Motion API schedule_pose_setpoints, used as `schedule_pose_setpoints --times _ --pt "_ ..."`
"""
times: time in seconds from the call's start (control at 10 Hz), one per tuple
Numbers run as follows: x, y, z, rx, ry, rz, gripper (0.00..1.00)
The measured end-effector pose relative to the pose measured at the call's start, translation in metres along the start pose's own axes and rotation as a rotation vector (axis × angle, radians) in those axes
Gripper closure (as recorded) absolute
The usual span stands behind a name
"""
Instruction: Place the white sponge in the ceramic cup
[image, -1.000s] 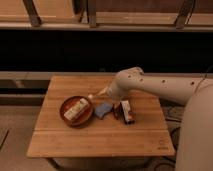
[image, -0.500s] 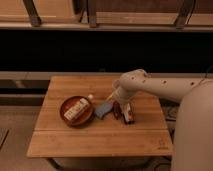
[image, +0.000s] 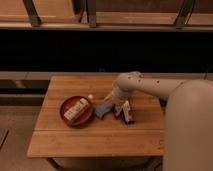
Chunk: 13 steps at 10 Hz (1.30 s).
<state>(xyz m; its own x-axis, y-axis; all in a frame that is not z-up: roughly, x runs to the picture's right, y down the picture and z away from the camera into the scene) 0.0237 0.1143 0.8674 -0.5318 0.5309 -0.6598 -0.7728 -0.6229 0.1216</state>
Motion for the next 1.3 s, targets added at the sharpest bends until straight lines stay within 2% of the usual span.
schedule_pose_setpoints --times 0.3,0.5,1.1,1.3 --pt "0.011 0.016 0.023 -0.015 0.065 -0.010 0.35" --pt "0.018 0.019 0.038 -0.003 0.103 -0.016 0.35" --pt "0.013 0.019 0.057 0.009 0.141 -0.005 0.35" --pt "0.013 0.016 0.063 0.003 0.181 0.010 0.44"
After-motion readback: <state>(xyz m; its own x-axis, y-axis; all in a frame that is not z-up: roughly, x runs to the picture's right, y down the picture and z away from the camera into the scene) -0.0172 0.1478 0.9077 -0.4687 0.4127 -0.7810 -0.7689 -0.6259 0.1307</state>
